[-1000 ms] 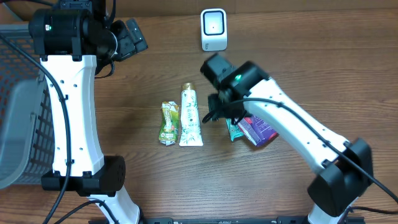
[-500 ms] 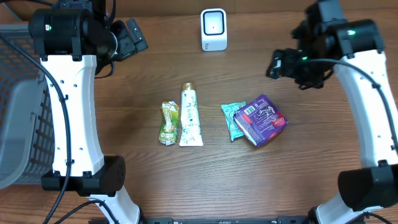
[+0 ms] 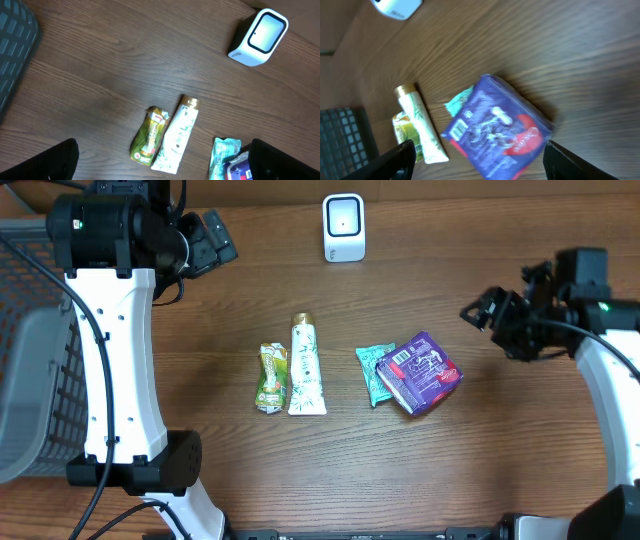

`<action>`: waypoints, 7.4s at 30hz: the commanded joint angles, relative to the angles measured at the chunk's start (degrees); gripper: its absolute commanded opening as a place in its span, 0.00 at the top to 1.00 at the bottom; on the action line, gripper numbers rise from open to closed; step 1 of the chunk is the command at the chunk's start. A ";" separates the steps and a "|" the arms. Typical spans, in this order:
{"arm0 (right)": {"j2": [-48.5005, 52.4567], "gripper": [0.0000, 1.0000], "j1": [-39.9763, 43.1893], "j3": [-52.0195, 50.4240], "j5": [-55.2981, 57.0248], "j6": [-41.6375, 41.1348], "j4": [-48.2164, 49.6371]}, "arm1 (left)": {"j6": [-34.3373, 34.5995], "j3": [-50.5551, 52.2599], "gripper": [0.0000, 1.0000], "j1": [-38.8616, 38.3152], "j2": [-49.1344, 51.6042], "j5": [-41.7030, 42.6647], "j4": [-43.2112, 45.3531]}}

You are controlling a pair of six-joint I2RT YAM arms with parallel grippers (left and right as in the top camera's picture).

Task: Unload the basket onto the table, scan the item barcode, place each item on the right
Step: 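Set the red-purple bag down right of the green packet, then regrasp the red-purple bag with right gripper and lift it, then carry the red-purple bag up to the white scanner, then move the bag to the right table edge and release it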

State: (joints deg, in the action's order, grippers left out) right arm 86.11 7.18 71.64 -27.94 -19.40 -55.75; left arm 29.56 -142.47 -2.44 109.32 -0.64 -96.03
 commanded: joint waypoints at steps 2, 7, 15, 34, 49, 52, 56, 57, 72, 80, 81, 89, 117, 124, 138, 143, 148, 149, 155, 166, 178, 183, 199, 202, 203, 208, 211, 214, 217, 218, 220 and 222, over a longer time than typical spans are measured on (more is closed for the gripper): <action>1.92 0.18 2.84 -6.25 -5.62 10.25 2.19 | -0.66 0.31 0.00 -0.17 0.09 0.44 0.07; 7.93 0.14 3.54 -6.75 -7.06 20.33 2.67 | -0.66 0.31 0.00 -0.15 0.09 0.44 0.07; 20.22 0.12 3.54 -6.75 -15.43 32.11 3.72 | -0.66 0.28 0.01 -0.26 0.09 0.44 0.07; 32.52 0.76 0.37 -6.75 -27.80 41.72 0.94 | -0.66 0.28 0.00 0.15 0.09 0.44 0.07; 13.66 0.96 -2.45 8.02 -17.05 26.69 -8.68 | -0.66 0.31 0.00 0.39 0.09 0.44 0.07; 7.45 0.96 -7.32 11.69 -3.78 17.11 -5.25 | -0.66 0.28 0.01 0.00 0.09 0.46 0.07; 1.62 0.96 -14.45 14.99 10.60 8.90 -1.05 | -0.66 0.31 0.00 -0.20 0.09 0.44 0.07; 0.85 0.96 -15.39 15.45 10.99 8.09 -0.52 | -0.66 0.28 0.00 -0.20 0.09 0.44 0.07; -1.57 0.96 -16.50 22.36 11.72 6.25 -3.26 | -0.66 0.28 0.00 -0.17 0.09 0.44 0.07; 1.01 0.96 -16.57 28.41 19.93 5.64 3.69 | -0.66 0.28 0.01 -0.15 0.09 0.44 0.07; 2.27 0.96 -16.72 30.86 21.59 5.66 3.65 | -0.66 0.28 0.00 -0.17 0.09 0.44 0.07; 18.67 0.96 -27.74 47.91 61.20 17.29 8.04 | -0.66 0.28 0.00 -0.26 0.09 0.44 0.07; 49.53 0.96 -40.13 47.87 94.25 100.02 58.29 | -0.66 0.31 0.00 -0.59 0.09 0.44 0.07; 51.25 0.96 -40.57 47.80 88.26 100.28 62.99 | -0.66 0.28 0.00 -0.57 0.09 0.44 0.07; 57.96 0.96 -42.05 47.74 83.95 111.21 81.81 | -0.66 0.31 0.00 -0.59 0.09 0.44 0.07; 58.05 0.96 -42.03 47.74 82.60 110.66 82.29 | -0.66 0.28 0.00 -0.59 0.09 0.44 0.07; 58.05 0.96 -41.20 47.69 81.66 107.12 82.27 | -0.66 0.31 0.01 -0.59 0.09 0.44 0.07; 58.07 0.96 -41.03 47.69 81.55 106.53 82.27 | -0.66 0.28 0.00 -0.59 0.09 0.44 0.07; 58.69 0.96 -40.09 47.69 80.48 103.62 82.47 | -0.66 0.28 0.01 -0.59 0.09 0.44 0.07; 57.64 0.96 -43.10 47.69 85.22 107.69 95.30 | -0.66 0.31 0.00 -0.59 0.09 0.44 0.07; 35.71 0.96 -45.27 47.69 76.22 69.22 35.34 | -0.66 0.31 0.00 -0.74 0.09 0.44 0.07; 22.32 0.96 -43.74 47.69 58.16 43.12 15.28 | -0.66 0.28 0.00 -0.74 0.09 0.44 0.07; 10.03 0.96 -4.79 42.32 26.95 -11.15 -18.93 | -0.66 0.28 0.00 -0.74 0.09 0.44 0.07; 11.80 0.96 1.38 34.58 26.97 -15.23 -17.16 | -0.66 0.28 0.00 -0.74 0.09 0.44 0.07; 12.37 0.96 3.37 31.34 26.97 -16.79 -15.45 | -0.66 0.31 0.01 -0.74 0.09 0.44 0.07; 14.75 0.96 11.85 15.50 26.14 -24.63 -4.31 | -0.66 0.28 0.00 -0.74 0.09 0.44 0.07; 15.76 0.96 15.65 8.50 24.79 -25.49 1.66 | -0.66 0.31 0.00 -0.74 0.09 0.44 0.07; 15.96 0.96 18.38 2.89 24.83 -25.75 6.25 | -0.66 0.31 0.00 -0.74 0.09 0.44 0.07; 15.96 0.72 19.85 0.87 24.81 -23.45 6.64 | -0.66 0.31 0.00 -0.74 0.09 0.44 0.07; 15.93 0.56 20.06 0.92 24.68 -21.97 6.16 | -0.66 0.31 0.00 -0.74 0.09 0.44 0.07; 15.74 0.27 20.28 1.60 23.15 -17.25 5.31 | -0.66 0.28 0.01 -0.74 0.09 0.44 0.07; 15.37 0.18 20.28 3.04 21.99 -13.62 3.72 | -0.66 0.31 0.00 -0.74 0.09 0.44 0.07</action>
State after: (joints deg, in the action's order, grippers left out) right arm 103.02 27.40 72.58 -3.53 -39.38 -51.13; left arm 29.56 -142.43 -2.66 109.32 -0.45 -96.03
